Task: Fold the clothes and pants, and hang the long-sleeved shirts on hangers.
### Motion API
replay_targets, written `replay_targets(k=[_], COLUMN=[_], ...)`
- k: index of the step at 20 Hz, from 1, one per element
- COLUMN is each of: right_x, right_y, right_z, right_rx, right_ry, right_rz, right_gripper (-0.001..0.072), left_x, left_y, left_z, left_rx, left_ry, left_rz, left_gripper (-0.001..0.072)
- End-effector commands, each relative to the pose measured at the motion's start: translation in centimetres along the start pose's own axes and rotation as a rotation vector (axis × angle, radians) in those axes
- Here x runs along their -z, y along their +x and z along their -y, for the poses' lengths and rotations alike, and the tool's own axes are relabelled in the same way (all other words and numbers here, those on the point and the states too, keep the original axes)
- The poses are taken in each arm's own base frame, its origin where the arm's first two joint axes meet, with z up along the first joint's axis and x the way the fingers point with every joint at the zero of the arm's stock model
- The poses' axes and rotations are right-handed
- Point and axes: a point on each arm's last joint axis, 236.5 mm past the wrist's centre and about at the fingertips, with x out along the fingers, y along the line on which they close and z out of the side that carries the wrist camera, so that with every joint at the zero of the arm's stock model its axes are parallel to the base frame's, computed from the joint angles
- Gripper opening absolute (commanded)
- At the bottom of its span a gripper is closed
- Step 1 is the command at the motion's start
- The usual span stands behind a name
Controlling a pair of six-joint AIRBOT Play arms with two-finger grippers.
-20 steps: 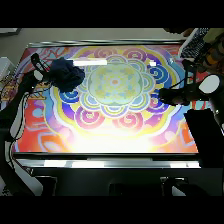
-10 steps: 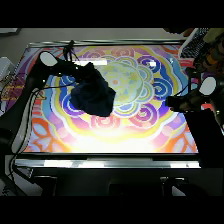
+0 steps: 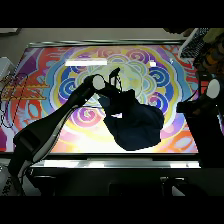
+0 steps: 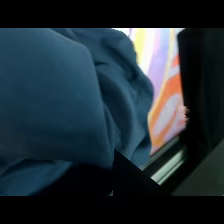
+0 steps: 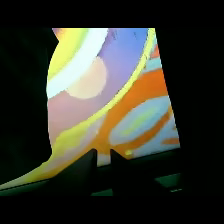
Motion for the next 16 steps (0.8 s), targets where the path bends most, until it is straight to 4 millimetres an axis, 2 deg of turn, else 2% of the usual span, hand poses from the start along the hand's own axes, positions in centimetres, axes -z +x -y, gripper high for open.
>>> replay_targets(k=[1,2,3,4,6,8,9,10,11,13,15,16], right_x=[-1.8,-2.7,-3.9,-4.8,-6.2,-6.6,-6.4,-6.0,-5.6,-4.5,-4.5,-5.0], right_y=[-0.3,-0.5,-0.6,-0.6,0.0,2.1,3.5,5.0,6.7,10.6,13.9,14.7], right_z=[-1.9,-3.1,-3.9,-3.8,-1.9,0.1,0.2,0.1,0.0,0.0,-0.8,-1.9], right_rx=[-0.082,-0.135,-0.171,-0.180,-0.189,-0.300,-0.407,-0.505,-0.573,-0.631,-0.657,-0.707], right_ry=[0.007,0.022,0.068,0.127,0.251,0.395,0.436,0.460,0.460,0.437,0.425,0.423], right_rz=[0.080,0.115,0.159,0.185,0.175,0.093,0.025,-0.041,-0.094,-0.169,-0.204,-0.204], right_gripper=[0.0410,0.0457,0.0445,0.0434,0.0434,0.0435,0.0438,0.0493,0.0545,0.0549,0.0549,0.0549], left_x=[-0.8,-1.5,-2.2,-2.8,-3.5,-3.6,-3.4,-3.2,-2.9,-2.6,-2.5,-2.3], left_y=[-0.6,-2.0,-3.9,-6.1,-11.9,-18.6,-21.7,-24.1,-26.1,-28.9,-30.3,-30.4], left_z=[-2.3,-2.9,-3.8,-4.9,-8.7,-12.4,-13.7,-14.3,-14.6,-14.9,-14.9,-15.0], left_rx=[-0.065,-0.070,-0.087,-0.122,-0.263,-0.428,-0.486,-0.512,-0.519,-0.526,-0.528,-0.530], left_ry=[-0.056,-0.051,-0.039,-0.019,0.018,0.050,0.067,0.076,0.079,0.054,0.043,0.040], left_rz=[0.007,0.014,0.023,0.031,0.047,0.066,0.074,0.085,0.096,0.129,0.150,0.144], left_gripper=[0.0186,0.0380,0.0482,0.0483,0.0511,0.0510,0.0510,0.0510,0.0511,0.0510,0.0510,0.0510])
